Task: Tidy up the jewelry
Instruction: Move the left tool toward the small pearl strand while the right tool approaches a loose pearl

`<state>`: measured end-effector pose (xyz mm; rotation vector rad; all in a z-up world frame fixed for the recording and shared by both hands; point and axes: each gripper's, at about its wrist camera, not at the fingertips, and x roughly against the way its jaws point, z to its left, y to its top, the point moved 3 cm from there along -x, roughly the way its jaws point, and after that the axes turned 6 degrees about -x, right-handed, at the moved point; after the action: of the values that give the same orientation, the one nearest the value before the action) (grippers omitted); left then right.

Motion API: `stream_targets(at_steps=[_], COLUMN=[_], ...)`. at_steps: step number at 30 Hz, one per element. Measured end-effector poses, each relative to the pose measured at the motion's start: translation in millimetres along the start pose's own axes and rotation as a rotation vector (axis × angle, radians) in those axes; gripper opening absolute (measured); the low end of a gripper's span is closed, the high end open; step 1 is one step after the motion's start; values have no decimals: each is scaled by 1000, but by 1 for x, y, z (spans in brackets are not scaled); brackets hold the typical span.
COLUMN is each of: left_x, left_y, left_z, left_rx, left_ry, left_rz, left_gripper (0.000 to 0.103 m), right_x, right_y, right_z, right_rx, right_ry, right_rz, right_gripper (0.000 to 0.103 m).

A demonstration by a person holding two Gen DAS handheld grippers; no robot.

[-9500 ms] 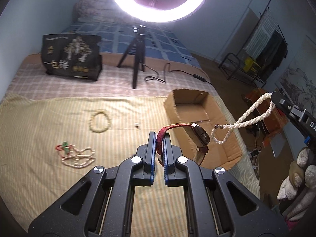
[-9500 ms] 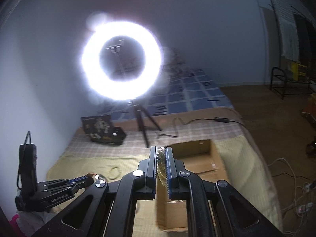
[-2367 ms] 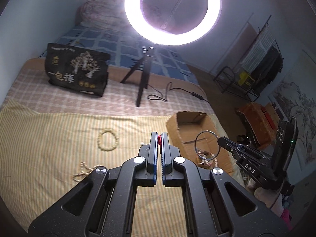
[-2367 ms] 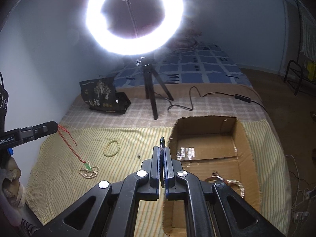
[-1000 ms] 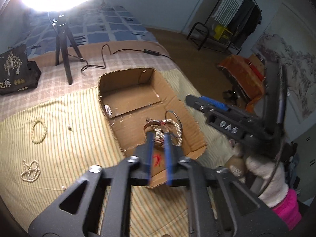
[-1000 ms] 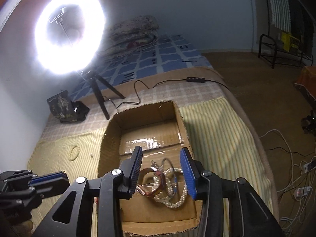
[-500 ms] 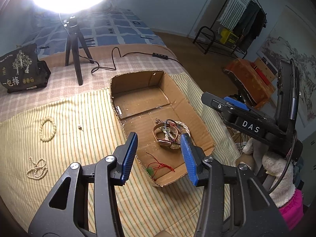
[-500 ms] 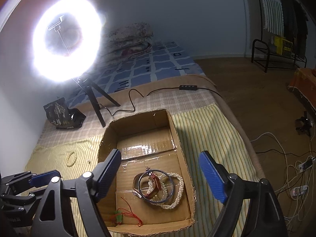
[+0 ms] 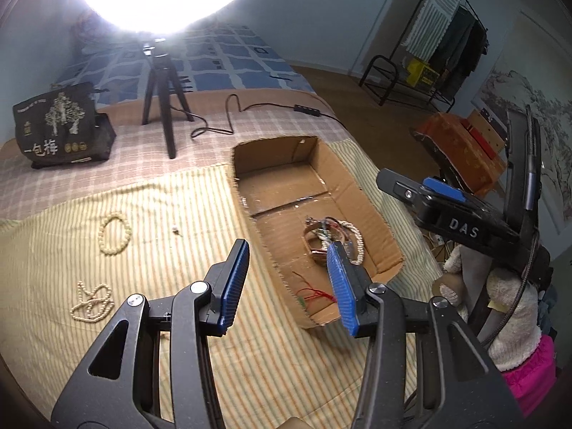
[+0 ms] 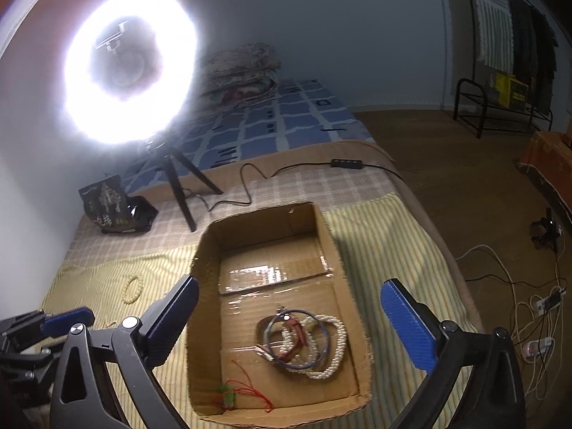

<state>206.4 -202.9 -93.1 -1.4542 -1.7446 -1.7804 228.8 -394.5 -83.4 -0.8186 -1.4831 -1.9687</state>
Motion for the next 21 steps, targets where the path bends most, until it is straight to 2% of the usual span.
stream_targets(at_steps=[6, 15, 21], left_x=[13, 40, 40], left_y=[0, -11, -31], left_z=[26, 91, 133], left_rx=[30, 118, 170], left_ry=[26, 95, 132], left_rz=[-13, -42, -11], left_gripper=[46, 46, 46], right_x=[0, -2, -12], right_y=[-2, -6, -18], right_z=[24, 58, 86], right_rx=[56, 101, 138], right_ry=[-4, 58, 109], right_rz=[-9, -1, 39], right_gripper=[103, 102, 96])
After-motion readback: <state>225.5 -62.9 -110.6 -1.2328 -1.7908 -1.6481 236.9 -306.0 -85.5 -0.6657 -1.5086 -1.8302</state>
